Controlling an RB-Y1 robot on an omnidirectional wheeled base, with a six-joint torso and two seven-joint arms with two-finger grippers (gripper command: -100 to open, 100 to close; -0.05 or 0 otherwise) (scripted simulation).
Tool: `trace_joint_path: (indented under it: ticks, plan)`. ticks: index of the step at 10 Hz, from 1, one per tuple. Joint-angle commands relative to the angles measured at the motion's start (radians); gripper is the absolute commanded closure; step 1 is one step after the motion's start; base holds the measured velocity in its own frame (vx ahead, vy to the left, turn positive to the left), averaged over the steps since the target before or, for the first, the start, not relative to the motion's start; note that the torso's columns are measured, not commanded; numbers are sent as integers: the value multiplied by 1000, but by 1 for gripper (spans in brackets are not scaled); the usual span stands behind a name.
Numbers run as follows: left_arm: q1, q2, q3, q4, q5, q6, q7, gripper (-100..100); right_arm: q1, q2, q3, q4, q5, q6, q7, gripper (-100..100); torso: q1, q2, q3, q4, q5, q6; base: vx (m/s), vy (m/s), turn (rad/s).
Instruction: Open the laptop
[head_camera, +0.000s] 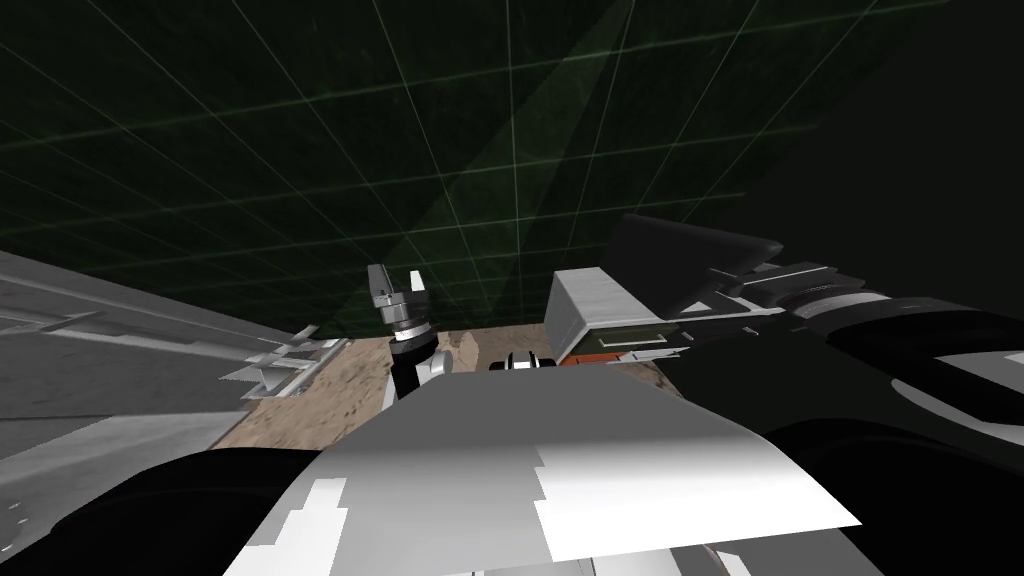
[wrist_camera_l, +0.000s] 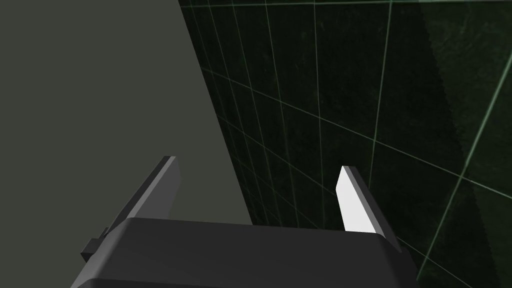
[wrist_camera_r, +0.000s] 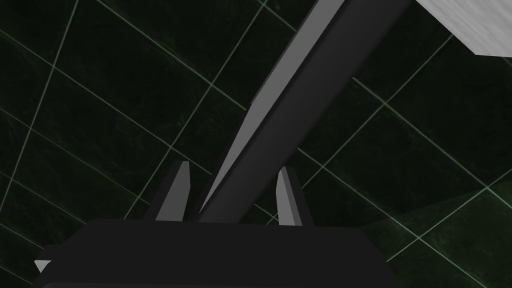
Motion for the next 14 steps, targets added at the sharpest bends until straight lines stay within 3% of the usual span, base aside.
trace_joint_path:
  ticks: [1, 10, 11, 14]
  plan:
    - [0, 0, 0, 0, 0, 0, 0, 0, 7, -14, 2, 14, -21, 6, -29, 100, -1, 0, 0, 0, 0, -1, -31, -23, 105]
    - [0, 0, 0, 0, 0, 0, 0, 0, 65, -147, 18, 134, -208, 90, -288, 100, -6, -6, -3, -3, -4, -2, -93, -104, 171]
    - [0, 0, 0, 0, 0, 0, 0, 0, 60, -141, 15, 118, -195, 87, -268, 100, -8, -6, -4, -3, -5, 0, -49, -35, 46]
    - [0, 0, 0, 0, 0, 0, 0, 0, 42, -135, 63, 165, -267, 86, -349, 100, -12, -6, -4, -3, -6, -1, -82, -103, 168]
